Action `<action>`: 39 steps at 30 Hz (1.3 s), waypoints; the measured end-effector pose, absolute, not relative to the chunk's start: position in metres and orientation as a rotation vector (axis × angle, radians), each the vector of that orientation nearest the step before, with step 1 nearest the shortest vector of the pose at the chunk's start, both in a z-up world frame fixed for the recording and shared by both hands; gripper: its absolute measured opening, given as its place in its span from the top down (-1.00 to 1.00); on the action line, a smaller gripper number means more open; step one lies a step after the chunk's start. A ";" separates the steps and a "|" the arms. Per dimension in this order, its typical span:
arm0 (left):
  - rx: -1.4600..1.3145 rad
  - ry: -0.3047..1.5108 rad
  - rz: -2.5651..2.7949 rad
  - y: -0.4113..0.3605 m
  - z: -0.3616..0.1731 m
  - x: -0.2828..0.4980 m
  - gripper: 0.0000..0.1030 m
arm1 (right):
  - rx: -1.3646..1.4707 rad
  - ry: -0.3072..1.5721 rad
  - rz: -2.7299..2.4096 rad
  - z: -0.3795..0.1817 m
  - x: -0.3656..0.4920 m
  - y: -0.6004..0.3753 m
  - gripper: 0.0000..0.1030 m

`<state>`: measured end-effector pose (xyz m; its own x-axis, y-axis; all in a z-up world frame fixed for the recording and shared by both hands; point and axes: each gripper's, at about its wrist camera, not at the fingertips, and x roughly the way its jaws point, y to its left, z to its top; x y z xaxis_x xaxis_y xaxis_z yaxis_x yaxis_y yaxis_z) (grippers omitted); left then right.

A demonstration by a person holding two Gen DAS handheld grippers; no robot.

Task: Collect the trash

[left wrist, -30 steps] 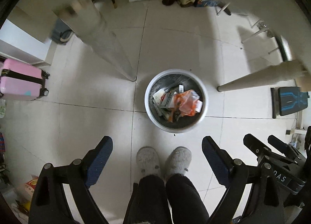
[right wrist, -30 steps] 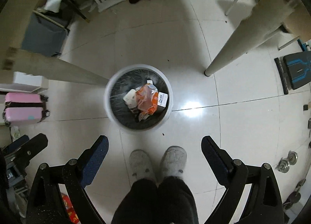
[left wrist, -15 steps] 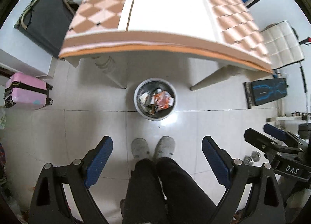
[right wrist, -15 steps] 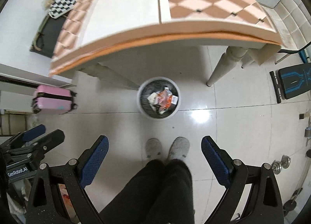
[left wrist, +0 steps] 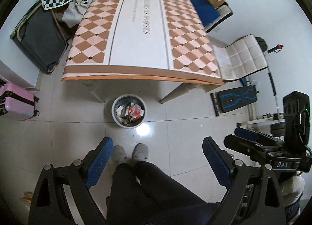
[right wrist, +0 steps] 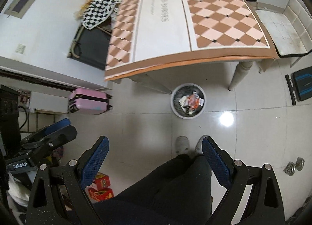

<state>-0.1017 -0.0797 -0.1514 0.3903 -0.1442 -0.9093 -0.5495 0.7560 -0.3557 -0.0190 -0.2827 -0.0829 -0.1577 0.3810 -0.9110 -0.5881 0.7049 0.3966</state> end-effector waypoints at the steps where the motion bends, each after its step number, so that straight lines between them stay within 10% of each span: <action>1: -0.698 1.156 0.280 -0.081 -0.146 -0.103 -0.82 | -0.175 1.503 0.859 -0.078 -0.021 -0.281 -0.89; 39: -0.690 1.086 0.240 -0.088 -0.103 -0.113 -0.97 | -0.166 1.504 0.917 -0.033 -0.032 -0.277 -1.00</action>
